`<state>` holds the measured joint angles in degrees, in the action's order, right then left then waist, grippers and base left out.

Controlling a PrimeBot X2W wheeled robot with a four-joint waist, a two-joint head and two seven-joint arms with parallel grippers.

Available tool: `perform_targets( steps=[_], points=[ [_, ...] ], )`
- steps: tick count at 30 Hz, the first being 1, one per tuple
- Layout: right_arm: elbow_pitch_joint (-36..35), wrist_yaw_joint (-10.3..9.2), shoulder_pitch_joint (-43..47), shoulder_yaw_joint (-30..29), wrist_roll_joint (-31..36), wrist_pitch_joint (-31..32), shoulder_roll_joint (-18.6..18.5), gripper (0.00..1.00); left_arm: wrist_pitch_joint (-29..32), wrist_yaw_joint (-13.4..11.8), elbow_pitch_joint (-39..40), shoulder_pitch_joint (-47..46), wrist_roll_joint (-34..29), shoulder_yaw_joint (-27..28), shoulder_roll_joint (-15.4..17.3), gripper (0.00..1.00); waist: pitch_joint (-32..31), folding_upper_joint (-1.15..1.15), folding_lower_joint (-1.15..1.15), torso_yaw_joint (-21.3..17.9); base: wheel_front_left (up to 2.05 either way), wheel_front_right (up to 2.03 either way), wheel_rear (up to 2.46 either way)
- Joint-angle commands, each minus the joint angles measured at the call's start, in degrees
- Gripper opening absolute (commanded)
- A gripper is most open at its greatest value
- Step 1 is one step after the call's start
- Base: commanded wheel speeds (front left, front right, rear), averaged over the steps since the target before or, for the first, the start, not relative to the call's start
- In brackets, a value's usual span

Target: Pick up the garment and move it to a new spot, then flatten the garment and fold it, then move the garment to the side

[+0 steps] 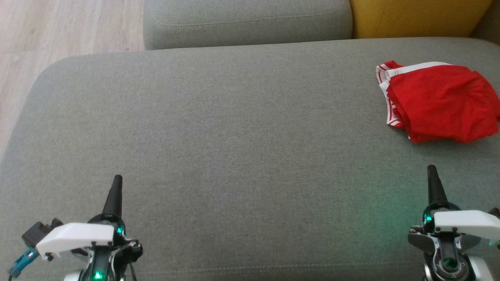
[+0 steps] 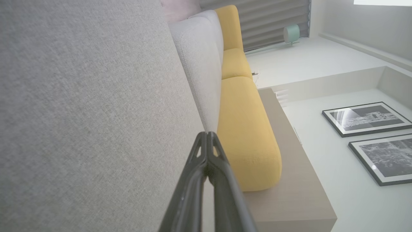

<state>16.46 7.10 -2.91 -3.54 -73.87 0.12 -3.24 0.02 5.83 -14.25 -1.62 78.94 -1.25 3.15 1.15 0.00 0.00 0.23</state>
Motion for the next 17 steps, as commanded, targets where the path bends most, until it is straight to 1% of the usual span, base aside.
perform_targets(
  steps=[1,17],
  points=[
    [-2.2,0.31,-2.8,0.7,-1.5,0.6,-1.0,0.00,0.5,0.5,1.6,-3.1,1.1,1.9,1.0,0.00,0.0,0.00,0.00,0.0,0.00,0.00,0.00],
    [-2.4,0.35,-3.0,-0.5,-12.7,3.3,-0.9,0.00,3.3,1.2,0.8,-3.9,9.5,4.4,1.0,0.00,-0.6,0.00,0.00,-0.1,0.00,0.00,0.00]
  ],
)
